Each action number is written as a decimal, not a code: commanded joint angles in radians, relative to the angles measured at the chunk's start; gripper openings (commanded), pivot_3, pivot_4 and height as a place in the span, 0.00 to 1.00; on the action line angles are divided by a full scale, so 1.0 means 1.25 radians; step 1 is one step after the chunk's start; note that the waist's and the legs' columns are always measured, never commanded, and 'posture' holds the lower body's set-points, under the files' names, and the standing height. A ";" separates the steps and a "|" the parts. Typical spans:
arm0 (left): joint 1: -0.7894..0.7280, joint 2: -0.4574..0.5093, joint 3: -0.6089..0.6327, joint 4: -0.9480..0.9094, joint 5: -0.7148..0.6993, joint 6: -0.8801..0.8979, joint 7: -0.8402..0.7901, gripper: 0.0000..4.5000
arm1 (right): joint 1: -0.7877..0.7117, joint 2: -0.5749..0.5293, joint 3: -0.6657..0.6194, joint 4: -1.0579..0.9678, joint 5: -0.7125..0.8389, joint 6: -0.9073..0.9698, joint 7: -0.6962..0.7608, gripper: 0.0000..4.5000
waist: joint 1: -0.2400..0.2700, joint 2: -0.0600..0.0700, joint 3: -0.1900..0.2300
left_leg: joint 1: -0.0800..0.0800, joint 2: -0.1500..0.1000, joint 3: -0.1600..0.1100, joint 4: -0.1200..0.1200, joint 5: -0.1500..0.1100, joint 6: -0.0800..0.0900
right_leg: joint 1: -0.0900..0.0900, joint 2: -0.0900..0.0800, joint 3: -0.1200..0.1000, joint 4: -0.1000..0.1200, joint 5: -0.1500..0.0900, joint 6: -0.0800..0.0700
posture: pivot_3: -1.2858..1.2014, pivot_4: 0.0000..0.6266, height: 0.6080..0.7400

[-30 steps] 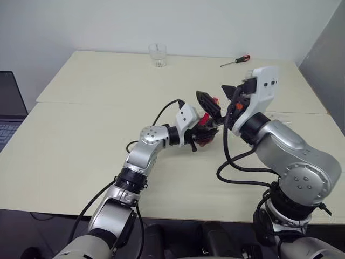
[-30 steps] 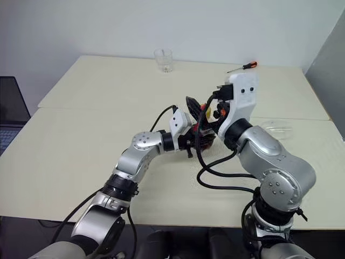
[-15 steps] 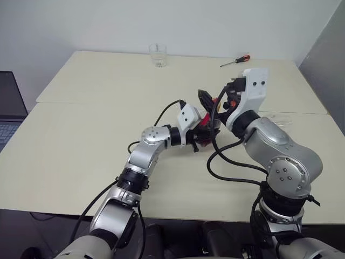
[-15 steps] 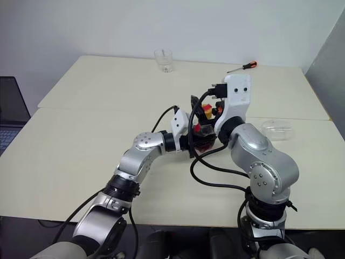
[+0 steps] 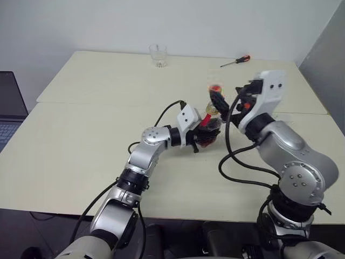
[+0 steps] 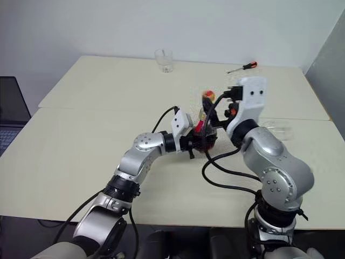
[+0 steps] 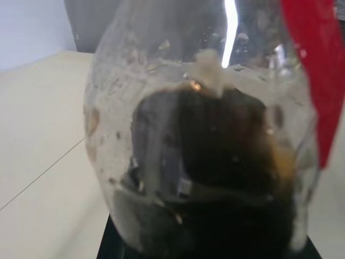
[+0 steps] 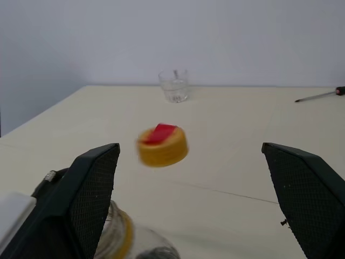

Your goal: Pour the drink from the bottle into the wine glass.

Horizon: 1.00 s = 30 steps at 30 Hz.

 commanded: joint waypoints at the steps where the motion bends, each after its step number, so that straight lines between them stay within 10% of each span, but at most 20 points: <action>1: -0.013 -0.002 0.008 -0.046 -0.012 -0.012 -0.008 0.23 | 0.010 -0.011 -0.023 -0.051 0.034 0.020 0.016 1.00 | 0.000 0.000 0.000 | 0.000 0.000 0.000 0.000 0.000 0.000 | 0.000 0.000 0.000 0.000 0.000 0.000 | 0.52 0.24 1.00; 13: -0.022 0.002 0.037 -0.020 -0.013 -0.014 0.014 0.23 | 0.007 -0.058 -0.088 -0.064 0.120 0.005 0.073 1.00 | 0.001 0.000 0.000 | 0.000 0.000 0.000 0.000 0.000 0.000 | 0.000 0.000 0.000 0.000 0.000 0.000 | 0.52 0.24 1.00; 23: -0.003 0.070 0.212 0.081 -0.008 -0.033 0.199 0.23 | 0.036 -0.181 -0.316 0.025 0.446 -0.049 0.078 1.00 | 0.001 0.000 0.000 | 0.000 0.000 0.000 0.000 0.000 0.000 | 0.001 0.000 0.000 -0.001 0.000 0.000 | 0.52 0.24 1.00; 30: -0.042 0.119 0.306 0.251 0.036 -0.166 0.374 0.23 | 0.136 -0.239 -0.152 0.071 0.355 -0.070 0.070 1.00 | 0.001 0.000 0.000 | 0.000 0.000 0.000 0.000 0.000 0.000 | 0.001 0.000 0.001 0.000 0.000 0.000 | 0.52 0.24 1.00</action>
